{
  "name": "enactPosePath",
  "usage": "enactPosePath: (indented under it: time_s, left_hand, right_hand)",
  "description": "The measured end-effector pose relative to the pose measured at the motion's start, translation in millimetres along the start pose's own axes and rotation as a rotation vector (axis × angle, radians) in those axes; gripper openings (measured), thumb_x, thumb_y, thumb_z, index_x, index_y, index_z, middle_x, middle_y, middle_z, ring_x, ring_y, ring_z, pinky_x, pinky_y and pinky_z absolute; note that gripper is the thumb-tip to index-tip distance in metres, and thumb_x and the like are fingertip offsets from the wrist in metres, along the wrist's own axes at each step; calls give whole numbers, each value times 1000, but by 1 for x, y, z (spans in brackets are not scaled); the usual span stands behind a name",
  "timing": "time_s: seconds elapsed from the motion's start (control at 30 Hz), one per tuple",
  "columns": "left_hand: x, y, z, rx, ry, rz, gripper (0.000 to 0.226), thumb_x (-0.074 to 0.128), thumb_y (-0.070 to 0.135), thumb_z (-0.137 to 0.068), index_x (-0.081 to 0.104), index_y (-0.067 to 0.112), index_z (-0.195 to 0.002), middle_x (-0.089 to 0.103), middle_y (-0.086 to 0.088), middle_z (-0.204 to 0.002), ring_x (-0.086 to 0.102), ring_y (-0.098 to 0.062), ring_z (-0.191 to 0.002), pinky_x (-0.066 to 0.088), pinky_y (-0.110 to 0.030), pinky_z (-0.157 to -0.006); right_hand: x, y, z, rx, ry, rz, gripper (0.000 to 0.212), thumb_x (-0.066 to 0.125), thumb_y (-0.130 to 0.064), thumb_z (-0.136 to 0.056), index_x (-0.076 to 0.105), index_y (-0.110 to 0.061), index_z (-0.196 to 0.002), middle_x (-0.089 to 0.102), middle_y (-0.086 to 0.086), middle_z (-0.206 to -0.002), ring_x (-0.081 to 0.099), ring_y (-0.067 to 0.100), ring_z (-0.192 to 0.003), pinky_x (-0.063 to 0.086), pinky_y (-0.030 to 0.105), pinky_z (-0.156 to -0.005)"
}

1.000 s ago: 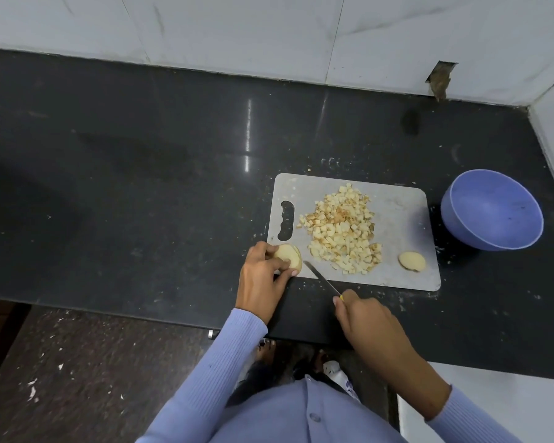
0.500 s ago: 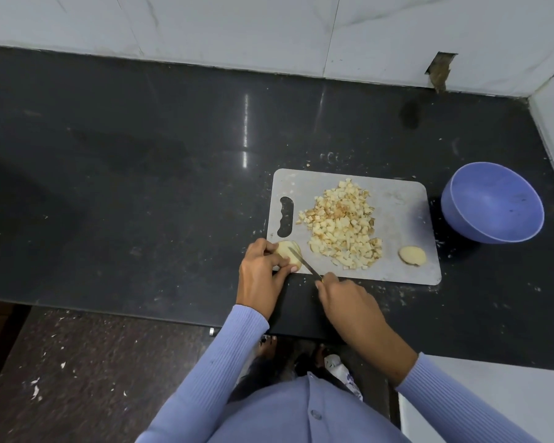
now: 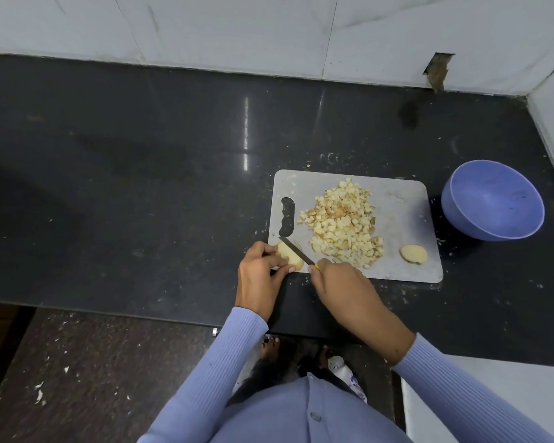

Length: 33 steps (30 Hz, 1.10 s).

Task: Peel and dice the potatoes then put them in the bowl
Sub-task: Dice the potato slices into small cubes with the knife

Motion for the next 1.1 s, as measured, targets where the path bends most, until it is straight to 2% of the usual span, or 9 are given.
enactPosePath:
  time_s: [0.1, 0.2, 0.37, 0.4, 0.5, 0.6, 0.7, 0.9, 1.1]
  left_hand:
    - [1, -1, -1, 0, 2, -12, 12, 81, 2, -70, 75, 1, -80, 58, -3, -90, 59, -18, -83, 44, -6, -77]
    - [1, 1, -1, 2, -6, -32, 9, 80, 2, -72, 74, 1, -78, 58, -5, -89, 59, -17, -83, 42, -3, -76]
    - [2, 4, -2, 35, -21, -89, 9, 81, 3, -72, 75, 0, -78, 59, -7, -90, 60, -21, -83, 51, -22, -73]
    - [2, 3, -3, 35, -23, -90, 10, 81, 4, -72, 75, 0, -78, 59, -7, -90, 60, -21, -83, 50, -20, -74]
    - [1, 3, -2, 15, -11, -73, 10, 81, 5, -72, 75, 1, -79, 58, -5, -93, 57, -17, -85, 40, -2, -74]
    - [2, 1, -1, -12, 9, -60, 10, 82, 8, -71, 75, 4, -78, 56, -2, -92, 54, -15, -87, 38, -1, -73]
    - [2, -1, 0, -23, 39, -37, 10, 83, 8, -69, 75, 5, -75, 56, 1, -88, 54, -16, -85, 37, -2, -75]
    - [3, -3, 2, -24, 50, -36, 9, 82, 6, -70, 75, 5, -75, 57, 0, -89, 54, -17, -86, 40, -9, -75]
    - [2, -1, 2, -11, 46, -54, 9, 82, 5, -70, 75, 4, -75, 55, 2, -88, 52, -14, -85, 36, -3, -73]
  right_hand:
    - [9, -6, -9, -7, -13, 20, 37, 27, -34, -103, 51, -7, -108, 61, 14, -99, 58, 32, -93, 35, 33, -67]
    - [14, -3, 0, 2, -31, 94, 35, 25, -33, -104, 48, -7, -110, 62, 13, -101, 60, 33, -92, 35, 34, -65]
    - [18, 17, 37, 38, -107, 209, 32, 21, -33, -105, 44, -10, -110, 63, 8, -102, 63, 30, -95, 34, 32, -64]
    - [17, 20, 43, 41, -124, 214, 31, 21, -33, -105, 44, -11, -108, 63, 7, -101, 63, 29, -94, 34, 32, -64]
    - [4, 28, 47, 53, -143, 169, 30, 25, -35, -104, 45, -15, -98, 54, 4, -86, 61, 28, -91, 35, 31, -65]
    - [-12, 24, 39, 40, -64, 71, 33, 27, -37, -103, 49, -15, -93, 50, 3, -80, 60, 28, -87, 36, 32, -66]
    - [-12, 8, 22, 4, -6, 15, 37, 29, -37, -102, 54, -11, -98, 59, 10, -87, 60, 30, -85, 39, 33, -67]
    - [4, -8, -5, -47, 13, 24, 37, 29, -34, -103, 53, -6, -108, 61, 16, -99, 58, 34, -92, 34, 32, -65]
    - [14, -5, 5, -20, -46, 112, 32, 27, -30, -104, 49, -6, -110, 62, 13, -103, 60, 33, -93, 35, 34, -66]
Point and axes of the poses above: each hand's wrist, its own z-axis away from the middle knuckle, its own x-axis out of the palm, y = z × x, the point moved 1 cm from there along -z, towards the middle knuckle
